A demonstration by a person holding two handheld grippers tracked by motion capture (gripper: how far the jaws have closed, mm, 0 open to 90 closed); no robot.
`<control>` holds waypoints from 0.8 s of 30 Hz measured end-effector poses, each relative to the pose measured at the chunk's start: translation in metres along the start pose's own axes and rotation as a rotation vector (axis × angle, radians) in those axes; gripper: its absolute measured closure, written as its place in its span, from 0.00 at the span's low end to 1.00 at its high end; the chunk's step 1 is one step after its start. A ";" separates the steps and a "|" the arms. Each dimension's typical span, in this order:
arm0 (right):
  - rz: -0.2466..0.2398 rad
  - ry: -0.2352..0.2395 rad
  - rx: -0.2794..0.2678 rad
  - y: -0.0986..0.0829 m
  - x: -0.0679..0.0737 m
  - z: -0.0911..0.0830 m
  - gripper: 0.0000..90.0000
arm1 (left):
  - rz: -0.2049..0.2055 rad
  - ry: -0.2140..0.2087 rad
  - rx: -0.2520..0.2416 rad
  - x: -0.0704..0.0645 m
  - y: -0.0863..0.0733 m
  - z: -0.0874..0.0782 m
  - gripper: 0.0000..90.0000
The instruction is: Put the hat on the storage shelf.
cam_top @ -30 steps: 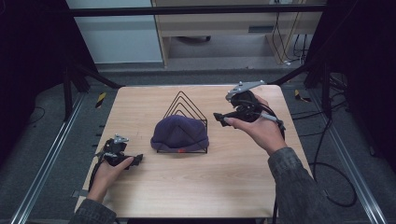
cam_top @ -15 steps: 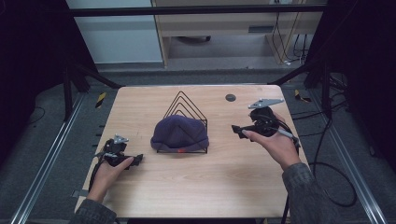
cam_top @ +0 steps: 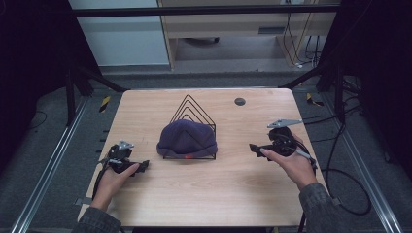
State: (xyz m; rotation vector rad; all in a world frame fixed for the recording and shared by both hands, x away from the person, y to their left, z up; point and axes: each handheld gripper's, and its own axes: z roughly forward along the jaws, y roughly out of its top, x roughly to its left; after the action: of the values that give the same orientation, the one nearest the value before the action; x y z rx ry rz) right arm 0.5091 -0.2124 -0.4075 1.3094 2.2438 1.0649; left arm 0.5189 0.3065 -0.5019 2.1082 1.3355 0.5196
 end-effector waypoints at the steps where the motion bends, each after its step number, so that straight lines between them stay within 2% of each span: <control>1: 0.005 -0.003 0.003 -0.003 -0.001 0.001 0.13 | -0.001 0.000 0.000 0.000 0.000 0.000 0.00; 15: 0.045 0.011 0.070 -0.046 -0.008 0.021 0.10 | 0.010 -0.003 0.001 -0.001 0.000 0.000 0.00; 24: 0.058 0.027 0.089 -0.058 -0.003 0.034 0.10 | 0.010 -0.005 0.001 -0.002 0.000 0.000 0.00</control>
State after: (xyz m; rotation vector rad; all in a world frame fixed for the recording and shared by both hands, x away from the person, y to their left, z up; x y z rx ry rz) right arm 0.4965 -0.2173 -0.4732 1.4123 2.3094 1.0188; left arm 0.5185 0.3045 -0.5020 2.1161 1.3234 0.5177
